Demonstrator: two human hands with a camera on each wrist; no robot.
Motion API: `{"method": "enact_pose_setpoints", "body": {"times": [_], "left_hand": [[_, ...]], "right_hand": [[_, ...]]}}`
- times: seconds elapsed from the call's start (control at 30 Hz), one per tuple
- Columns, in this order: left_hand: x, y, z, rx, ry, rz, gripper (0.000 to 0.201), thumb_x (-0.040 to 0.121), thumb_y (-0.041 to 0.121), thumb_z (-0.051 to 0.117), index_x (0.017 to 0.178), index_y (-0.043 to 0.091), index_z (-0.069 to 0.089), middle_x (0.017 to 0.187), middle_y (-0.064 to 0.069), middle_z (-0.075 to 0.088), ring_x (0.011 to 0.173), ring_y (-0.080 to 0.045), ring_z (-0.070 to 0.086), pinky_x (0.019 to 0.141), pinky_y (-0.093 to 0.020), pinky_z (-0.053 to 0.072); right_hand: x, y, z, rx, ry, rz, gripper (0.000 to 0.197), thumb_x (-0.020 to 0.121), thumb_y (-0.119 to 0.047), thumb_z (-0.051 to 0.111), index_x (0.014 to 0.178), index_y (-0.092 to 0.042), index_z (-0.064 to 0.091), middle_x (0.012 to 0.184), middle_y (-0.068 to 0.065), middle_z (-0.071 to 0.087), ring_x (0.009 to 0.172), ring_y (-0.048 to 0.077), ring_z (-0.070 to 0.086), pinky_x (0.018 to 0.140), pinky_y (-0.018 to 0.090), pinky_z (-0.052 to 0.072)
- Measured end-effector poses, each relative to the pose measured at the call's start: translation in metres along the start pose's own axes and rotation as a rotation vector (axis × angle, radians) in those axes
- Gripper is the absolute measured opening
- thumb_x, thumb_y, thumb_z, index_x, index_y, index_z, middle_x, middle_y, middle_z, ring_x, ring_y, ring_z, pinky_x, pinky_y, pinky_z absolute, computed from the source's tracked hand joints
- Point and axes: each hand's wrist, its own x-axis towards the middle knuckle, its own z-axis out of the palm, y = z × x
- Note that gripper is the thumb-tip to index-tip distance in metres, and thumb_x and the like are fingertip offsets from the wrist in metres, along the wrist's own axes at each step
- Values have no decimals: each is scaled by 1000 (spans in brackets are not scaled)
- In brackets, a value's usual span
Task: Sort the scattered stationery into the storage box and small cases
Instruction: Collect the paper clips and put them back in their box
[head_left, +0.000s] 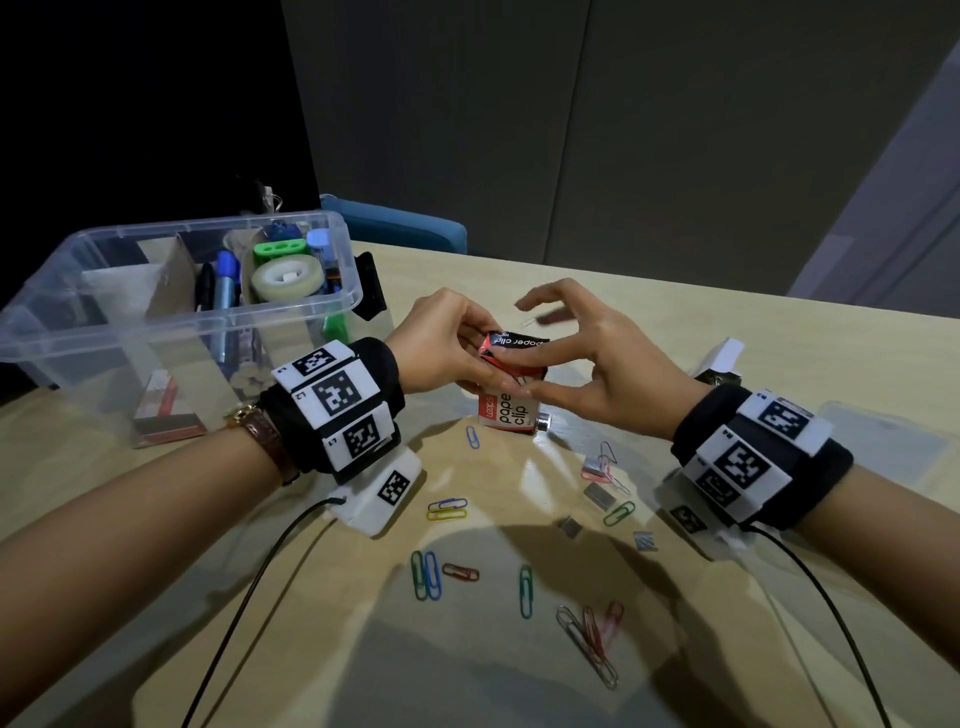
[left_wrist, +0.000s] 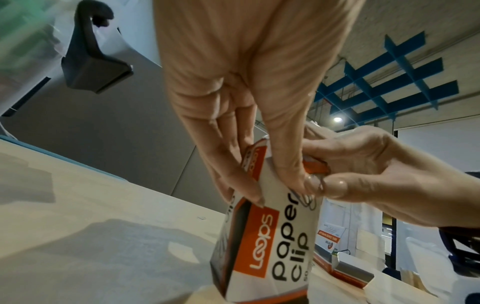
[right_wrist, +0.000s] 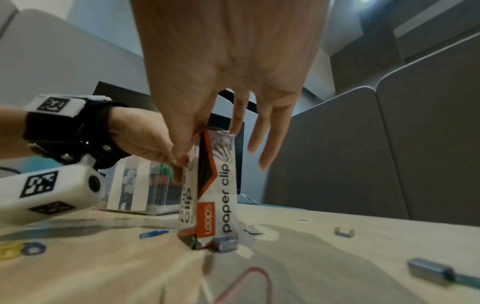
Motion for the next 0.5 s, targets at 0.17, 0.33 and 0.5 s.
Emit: {"method": "enact_pose_setpoints", "body": {"times": [0.17,0.33,0.5], "left_hand": [[-3,6,-4,8,-46,-106,54,56,17,87,104,-1,67,96,-16,72,85,-26,72,76,-40,60],[-7,9,-2,146,-228,-360,85,67,18,84,137,-4,41,112,-11,67,90,-16,68,80,-28,58],[-7,11,4,-132,-181,-507,14,93,-2,57,105,-6,53,109,-27,63,95,-30,62,79,-28,56]], "right_hand": [[5,-5,6,167,96,88,28,83,-23,77,111,-24,75,109,0,72,92,13,69,75,29,58],[7,-3,7,255,165,247,26,82,-18,77,107,-21,75,103,-2,74,91,8,68,81,22,55],[1,5,2,423,285,376,25,80,-12,78,105,-15,75,102,2,74,97,9,69,84,34,58]]}}
